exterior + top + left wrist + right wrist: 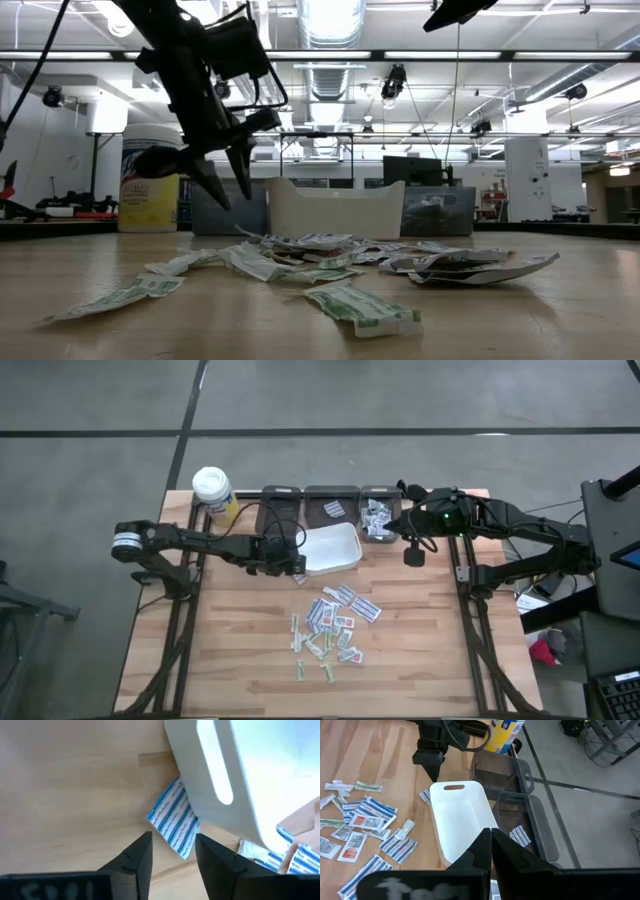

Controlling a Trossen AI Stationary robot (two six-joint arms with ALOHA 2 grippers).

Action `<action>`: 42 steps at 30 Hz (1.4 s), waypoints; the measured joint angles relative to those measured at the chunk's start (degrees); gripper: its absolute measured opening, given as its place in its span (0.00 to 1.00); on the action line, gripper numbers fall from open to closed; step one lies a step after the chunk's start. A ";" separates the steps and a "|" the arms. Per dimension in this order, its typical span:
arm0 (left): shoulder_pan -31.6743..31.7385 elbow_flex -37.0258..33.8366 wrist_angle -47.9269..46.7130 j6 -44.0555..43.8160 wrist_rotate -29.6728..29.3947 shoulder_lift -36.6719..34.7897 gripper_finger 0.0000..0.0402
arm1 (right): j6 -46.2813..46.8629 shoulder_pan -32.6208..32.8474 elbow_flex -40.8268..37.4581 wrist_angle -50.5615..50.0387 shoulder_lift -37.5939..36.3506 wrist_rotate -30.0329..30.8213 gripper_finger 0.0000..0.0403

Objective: Pick & Place First Aid Supplies
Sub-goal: Put the blue bandage pack into the middle black bin

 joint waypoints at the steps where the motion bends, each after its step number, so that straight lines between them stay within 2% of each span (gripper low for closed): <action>1: 0.00 -0.09 0.64 -0.44 -0.06 0.56 0.35 | -0.08 0.00 0.00 0.00 0.00 0.32 0.02; 13: 0.20 -0.28 6.32 -3.29 0.57 9.34 0.35 | -1.58 0.04 0.00 0.04 0.00 1.02 0.02; 21: 0.22 -0.10 6.09 -3.34 0.65 10.94 0.34 | -1.58 0.02 0.00 0.03 0.00 1.00 0.02; 25: 0.20 -0.78 6.15 -2.77 0.08 10.99 0.26 | -1.54 0.02 0.00 0.02 0.00 0.98 0.02; 30: 0.11 -0.89 5.65 0.72 -2.99 11.02 0.03 | -1.53 0.02 0.00 0.07 0.00 0.98 0.02; 37: 0.09 -0.94 4.13 5.57 -4.40 8.92 0.00 | -1.36 0.00 0.00 0.07 0.00 0.96 0.02; 42: 0.23 -0.89 -2.38 8.64 -13.02 4.09 0.00 | -1.36 0.00 0.00 0.09 0.00 0.95 0.02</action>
